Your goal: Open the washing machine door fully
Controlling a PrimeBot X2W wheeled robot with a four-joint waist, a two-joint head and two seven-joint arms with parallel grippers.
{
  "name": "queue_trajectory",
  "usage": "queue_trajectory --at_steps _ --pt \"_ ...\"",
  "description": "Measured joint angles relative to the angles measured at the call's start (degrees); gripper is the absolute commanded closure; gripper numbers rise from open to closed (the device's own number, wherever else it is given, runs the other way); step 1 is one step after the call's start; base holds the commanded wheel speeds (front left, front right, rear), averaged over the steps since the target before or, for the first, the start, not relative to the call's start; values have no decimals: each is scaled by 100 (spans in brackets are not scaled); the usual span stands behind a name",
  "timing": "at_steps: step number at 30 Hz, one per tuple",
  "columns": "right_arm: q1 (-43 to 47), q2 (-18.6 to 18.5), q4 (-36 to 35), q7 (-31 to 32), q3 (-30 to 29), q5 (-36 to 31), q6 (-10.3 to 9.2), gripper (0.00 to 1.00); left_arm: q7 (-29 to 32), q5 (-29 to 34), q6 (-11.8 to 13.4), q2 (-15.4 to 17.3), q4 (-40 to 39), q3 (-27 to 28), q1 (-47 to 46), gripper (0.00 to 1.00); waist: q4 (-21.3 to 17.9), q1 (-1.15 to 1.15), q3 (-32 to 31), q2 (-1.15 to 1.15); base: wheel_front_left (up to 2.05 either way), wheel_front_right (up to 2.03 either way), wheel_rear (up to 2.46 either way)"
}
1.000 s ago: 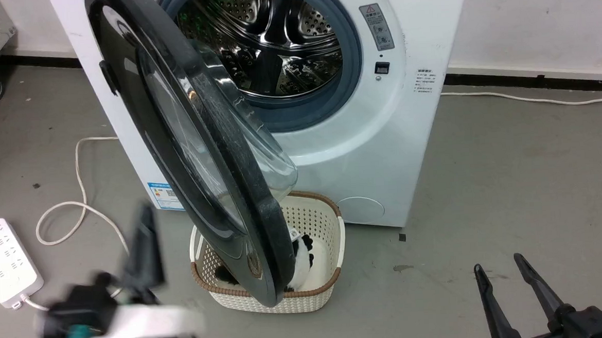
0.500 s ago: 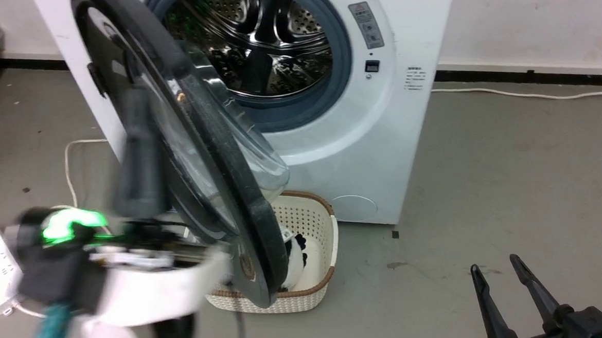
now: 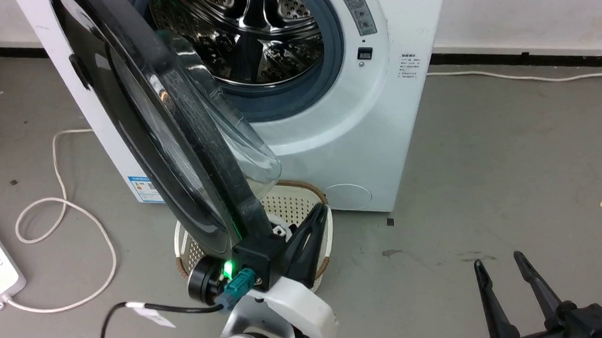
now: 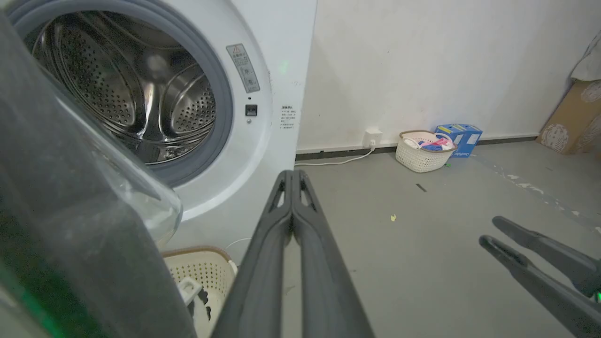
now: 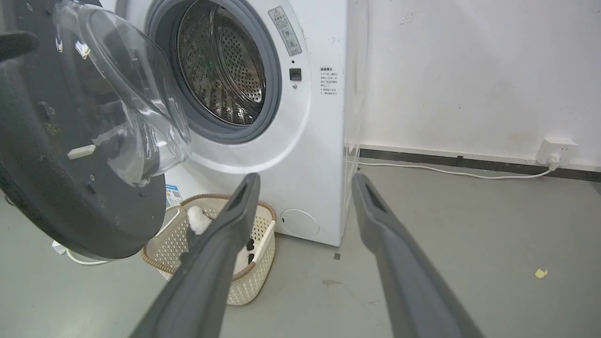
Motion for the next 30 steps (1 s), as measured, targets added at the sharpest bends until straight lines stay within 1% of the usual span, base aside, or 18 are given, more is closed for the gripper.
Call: queue_trajectory --at_steps 5,11,15,18,22,25,30 --pt "-3 0 2 0 4 10 0 0 -122 -62 244 4 711 74 -15 100 9 0 61 0 0 0 0" --pt "-2 0 36 0 18 76 0 0 -280 -168 271 8 1251 133 -20 100 181 0 33 0 0 0 0" --pt "0 2 73 0 65 110 0 0 -393 -277 290 1 1428 220 1 100 351 0 -47 0 0 0 0" --pt "5 1 73 -1 37 148 0 0 -446 -366 305 -2 1445 259 67 100 525 0 -110 0 0 0 0" --pt "15 2 85 -1 60 151 0 0 -465 -408 313 77 1436 292 246 100 824 -1 -188 0 0 0 0" --pt "26 3 84 -1 68 159 0 0 -449 -465 359 216 1400 381 390 100 1078 0 -234 0 0 0 0" --pt "36 4 82 -1 80 147 0 0 -420 -581 538 504 1265 762 528 100 1534 0 -252 0 0 0 0"
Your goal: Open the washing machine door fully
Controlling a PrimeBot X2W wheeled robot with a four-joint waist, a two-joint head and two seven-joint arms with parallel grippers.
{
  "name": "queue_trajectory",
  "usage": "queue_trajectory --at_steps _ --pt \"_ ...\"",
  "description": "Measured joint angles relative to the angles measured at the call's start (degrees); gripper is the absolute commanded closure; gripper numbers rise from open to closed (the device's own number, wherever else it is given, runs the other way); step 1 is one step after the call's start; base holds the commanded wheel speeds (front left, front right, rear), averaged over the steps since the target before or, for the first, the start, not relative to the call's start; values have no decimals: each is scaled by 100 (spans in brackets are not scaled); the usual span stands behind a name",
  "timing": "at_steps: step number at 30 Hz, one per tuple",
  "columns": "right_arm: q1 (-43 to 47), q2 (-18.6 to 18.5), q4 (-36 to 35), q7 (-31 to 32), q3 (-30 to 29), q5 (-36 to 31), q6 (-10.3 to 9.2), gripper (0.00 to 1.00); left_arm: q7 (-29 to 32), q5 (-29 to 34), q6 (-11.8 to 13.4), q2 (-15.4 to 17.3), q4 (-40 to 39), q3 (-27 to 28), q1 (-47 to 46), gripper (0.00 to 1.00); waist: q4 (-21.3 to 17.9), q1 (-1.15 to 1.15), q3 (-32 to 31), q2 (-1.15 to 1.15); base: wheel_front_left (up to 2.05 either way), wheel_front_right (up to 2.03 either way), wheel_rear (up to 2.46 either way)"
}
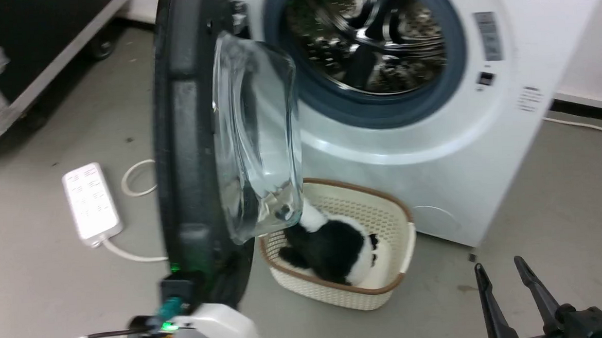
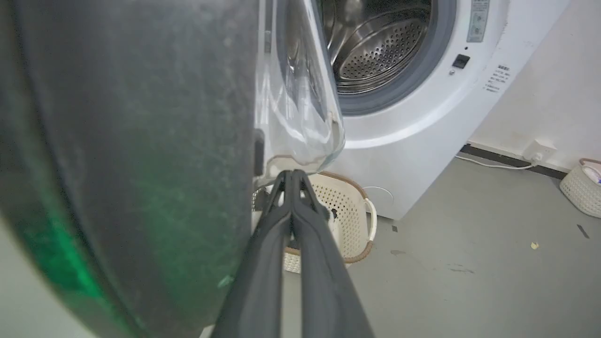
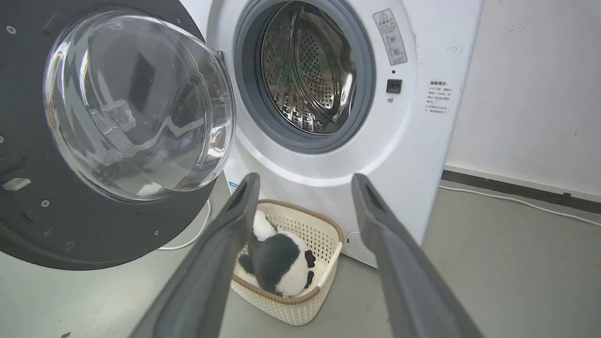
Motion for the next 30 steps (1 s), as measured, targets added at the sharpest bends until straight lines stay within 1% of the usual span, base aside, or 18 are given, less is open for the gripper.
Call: queue_trajectory --at_steps 2,4,11,15,20,23,26,30 --pt "-5 1 -18 0 21 -22 0 0 -2 -88 71 186 -90 278 19 100 241 0 49 0 0 0 0" --pt "-7 2 -24 0 43 -76 0 0 -3 -169 94 312 -136 463 16 100 369 0 120 0 0 0 0" --pt "-36 0 -56 0 122 -325 0 0 88 -432 125 743 -85 1034 -270 100 557 1 564 0 0 0 0" --pt "-64 -57 -81 0 132 -357 0 0 159 -581 110 1016 141 1341 -547 100 545 1 838 0 0 0 0" --pt "-179 -149 -125 0 116 -357 0 0 200 -751 159 1399 584 1823 -848 100 430 1 1095 0 0 0 0" --pt "-180 -212 -140 0 99 -357 0 0 140 -926 102 1664 891 2101 -1062 100 316 1 1234 0 0 0 0" --pt "-202 -256 -142 1 89 -356 0 0 121 -972 53 1783 1105 2182 -1179 100 251 1 1314 0 0 0 0" --pt "-268 -281 -145 0 58 -355 0 0 -7 -1036 -1 1860 1406 2270 -1349 100 209 1 1392 0 0 0 0"
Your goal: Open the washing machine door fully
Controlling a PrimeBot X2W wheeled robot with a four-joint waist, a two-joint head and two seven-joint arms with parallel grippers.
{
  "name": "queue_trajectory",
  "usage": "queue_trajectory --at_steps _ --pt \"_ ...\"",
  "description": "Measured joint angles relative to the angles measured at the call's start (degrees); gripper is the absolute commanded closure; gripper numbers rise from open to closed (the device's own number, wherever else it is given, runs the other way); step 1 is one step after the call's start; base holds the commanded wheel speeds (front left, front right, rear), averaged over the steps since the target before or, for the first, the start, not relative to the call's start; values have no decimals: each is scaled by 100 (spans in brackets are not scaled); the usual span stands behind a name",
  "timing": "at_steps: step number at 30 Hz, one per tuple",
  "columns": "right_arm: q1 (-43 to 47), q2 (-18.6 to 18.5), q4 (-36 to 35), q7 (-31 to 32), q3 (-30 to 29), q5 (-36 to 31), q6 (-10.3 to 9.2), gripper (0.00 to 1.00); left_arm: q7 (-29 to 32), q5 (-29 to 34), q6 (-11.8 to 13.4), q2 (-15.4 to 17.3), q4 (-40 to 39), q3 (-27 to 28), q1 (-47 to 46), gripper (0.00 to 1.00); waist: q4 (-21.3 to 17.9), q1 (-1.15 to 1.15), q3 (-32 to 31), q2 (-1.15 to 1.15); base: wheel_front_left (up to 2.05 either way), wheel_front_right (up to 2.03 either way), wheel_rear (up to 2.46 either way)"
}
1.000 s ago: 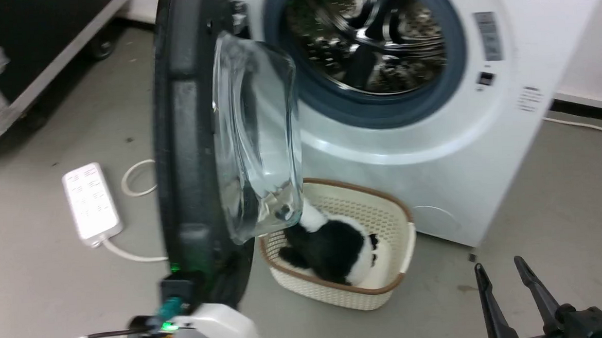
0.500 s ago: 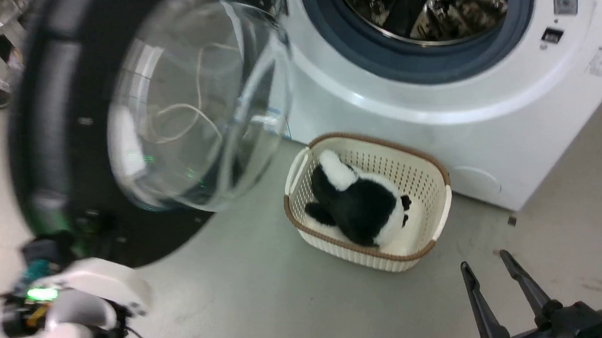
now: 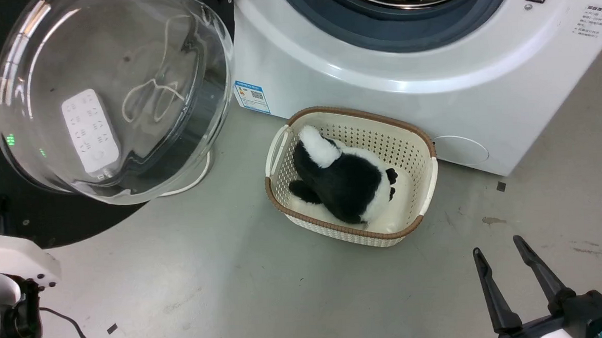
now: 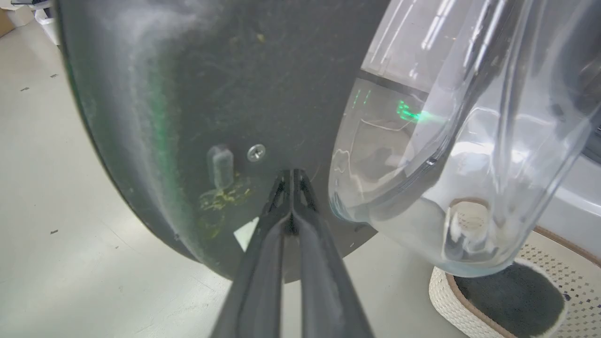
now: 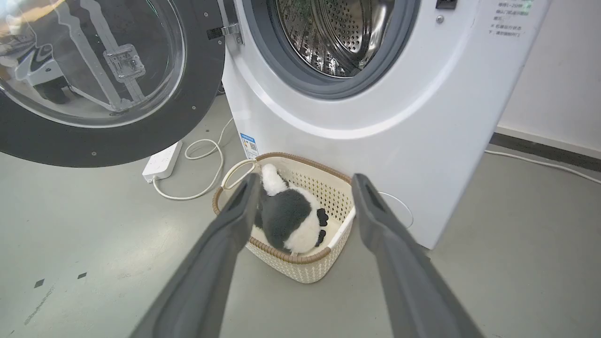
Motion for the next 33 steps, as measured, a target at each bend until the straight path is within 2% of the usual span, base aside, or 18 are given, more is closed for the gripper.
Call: queue_trajectory --at_steps 7,12,15,22,28,33 --pt "-7 -14 3 0 -43 0 0 0 -464 16 -101 0 378 -4 -141 100 -9 0 -36 0 0 0 0" --pt "-10 25 23 0 -137 1 0 0 -867 149 -227 -15 335 -165 -137 100 -29 -1 -257 0 0 0 0" --pt "-10 92 37 0 -325 3 0 0 -1048 267 -334 -77 36 -361 -105 100 -67 -2 -445 0 0 0 0" --pt "-5 219 14 1 -850 -77 0 0 -1213 516 -391 -461 -967 -886 419 100 -312 -2 -910 0 0 0 0" --pt "34 252 -93 1 -1043 -266 0 0 -1204 695 -301 -745 -1595 -1293 955 100 -703 -2 -1216 0 0 0 0" --pt "143 270 -145 0 -1035 -298 0 0 -1205 733 -197 -1029 -1806 -1618 1401 100 -1040 -2 -1382 0 0 0 0"
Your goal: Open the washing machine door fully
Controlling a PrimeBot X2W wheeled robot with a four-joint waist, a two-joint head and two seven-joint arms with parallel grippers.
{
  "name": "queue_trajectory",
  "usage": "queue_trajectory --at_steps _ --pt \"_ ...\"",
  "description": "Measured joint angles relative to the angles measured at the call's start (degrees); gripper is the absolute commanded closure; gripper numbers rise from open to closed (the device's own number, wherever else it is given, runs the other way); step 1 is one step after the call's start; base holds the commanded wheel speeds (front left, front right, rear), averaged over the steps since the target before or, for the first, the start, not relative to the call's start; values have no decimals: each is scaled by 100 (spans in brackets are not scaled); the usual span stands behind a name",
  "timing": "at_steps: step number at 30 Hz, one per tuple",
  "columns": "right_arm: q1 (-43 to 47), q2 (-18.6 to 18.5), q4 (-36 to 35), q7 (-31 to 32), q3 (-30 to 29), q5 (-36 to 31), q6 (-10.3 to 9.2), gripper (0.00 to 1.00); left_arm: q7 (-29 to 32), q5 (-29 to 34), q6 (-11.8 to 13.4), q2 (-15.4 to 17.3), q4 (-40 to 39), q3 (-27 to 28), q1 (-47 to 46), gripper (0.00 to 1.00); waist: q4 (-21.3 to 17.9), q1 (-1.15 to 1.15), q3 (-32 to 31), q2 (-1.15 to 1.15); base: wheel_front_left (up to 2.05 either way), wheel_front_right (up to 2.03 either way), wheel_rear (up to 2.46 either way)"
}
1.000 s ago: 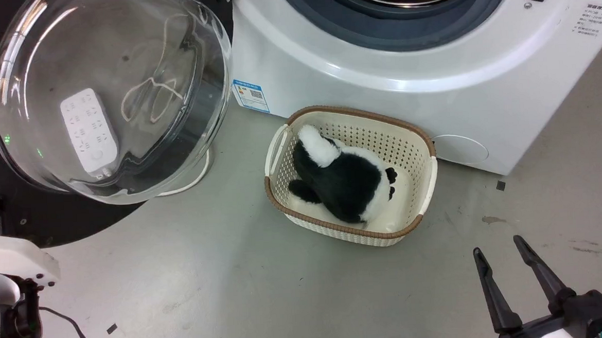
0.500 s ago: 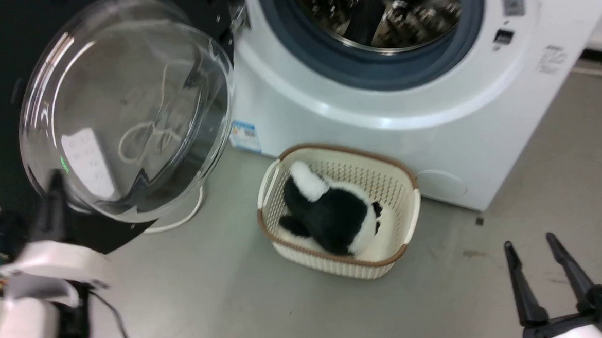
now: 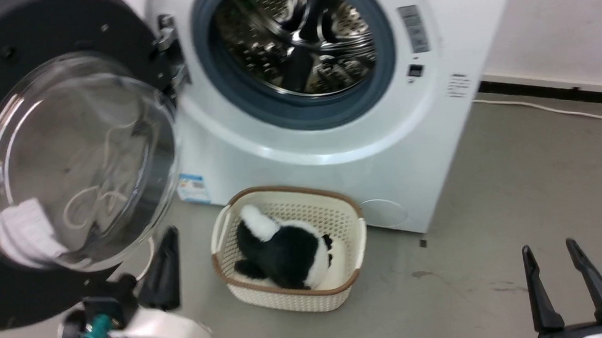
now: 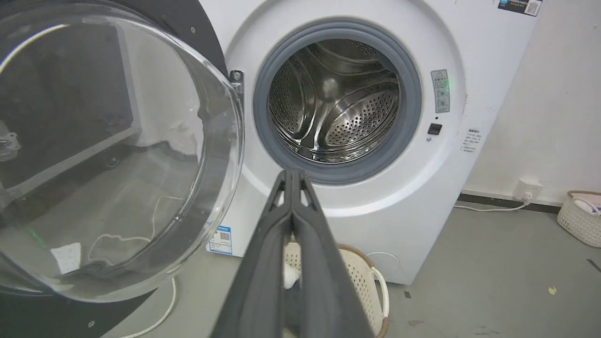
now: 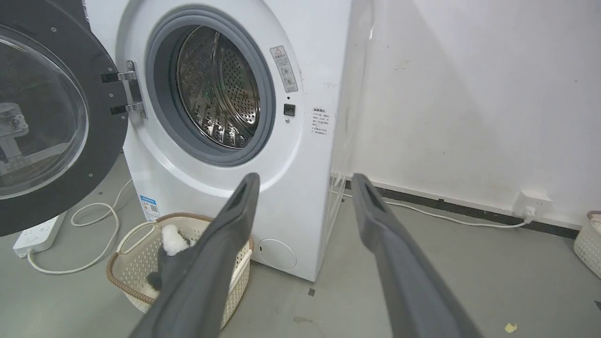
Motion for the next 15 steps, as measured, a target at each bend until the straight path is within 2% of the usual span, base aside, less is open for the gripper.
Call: queue_trajectory --at_steps 1,2,6,11,15 --pt "35 2 1 0 10 8 0 0 -1 32 42 -54 -5 -45 77 78 -60 0 -26 0 0 0 0" --pt "59 2 3 0 11 10 0 0 0 88 74 -86 1 -121 148 0 -118 0 -48 0 0 0 0" --pt "187 7 87 0 119 8 0 0 -46 353 219 -235 77 -421 421 0 -357 0 -120 0 0 0 0" --pt "231 7 114 0 151 67 0 0 -136 545 455 -357 182 -560 698 0 -404 1 -130 0 0 0 0" --pt "231 7 140 0 176 70 0 0 -180 598 510 -422 208 -576 722 0 -381 0 -135 0 0 0 0"
